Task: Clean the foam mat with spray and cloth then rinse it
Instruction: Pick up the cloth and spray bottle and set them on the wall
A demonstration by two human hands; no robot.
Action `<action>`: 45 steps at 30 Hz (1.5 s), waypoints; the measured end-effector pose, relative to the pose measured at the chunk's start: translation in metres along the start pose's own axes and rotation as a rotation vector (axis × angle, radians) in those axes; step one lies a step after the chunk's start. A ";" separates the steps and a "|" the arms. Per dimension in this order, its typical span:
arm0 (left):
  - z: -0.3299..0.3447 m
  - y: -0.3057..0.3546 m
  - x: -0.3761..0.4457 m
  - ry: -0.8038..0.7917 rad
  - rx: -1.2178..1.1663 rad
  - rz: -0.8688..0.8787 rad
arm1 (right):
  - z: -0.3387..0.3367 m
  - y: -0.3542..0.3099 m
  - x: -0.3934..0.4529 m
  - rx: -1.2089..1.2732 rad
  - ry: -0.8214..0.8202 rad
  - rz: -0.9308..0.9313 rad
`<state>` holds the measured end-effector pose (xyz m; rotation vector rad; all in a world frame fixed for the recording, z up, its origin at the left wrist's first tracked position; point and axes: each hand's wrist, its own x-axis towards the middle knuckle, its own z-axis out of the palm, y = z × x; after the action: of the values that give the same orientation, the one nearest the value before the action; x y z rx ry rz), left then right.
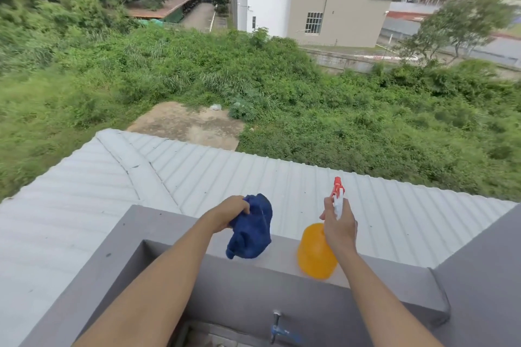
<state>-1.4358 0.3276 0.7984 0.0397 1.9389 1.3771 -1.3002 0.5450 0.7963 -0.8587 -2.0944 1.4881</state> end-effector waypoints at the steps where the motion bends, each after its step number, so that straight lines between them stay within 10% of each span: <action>1: 0.000 0.003 0.005 0.004 0.102 0.047 | 0.002 0.000 0.005 0.000 0.009 -0.006; 10: 0.003 0.032 0.049 0.113 0.584 0.442 | 0.011 0.011 0.005 0.005 0.088 0.005; 17: 0.016 0.042 0.074 0.165 0.944 0.361 | 0.014 0.006 -0.001 0.042 0.142 0.029; 33: 0.052 0.007 0.103 0.337 1.065 0.650 | 0.021 0.013 -0.004 -0.008 0.222 0.017; 45: 0.052 -0.144 0.063 0.036 1.460 1.055 | 0.023 0.017 0.000 0.011 0.251 -0.015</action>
<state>-1.3970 0.3355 0.6377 1.8821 2.6064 0.0781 -1.3110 0.5331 0.7722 -0.9691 -1.9026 1.3085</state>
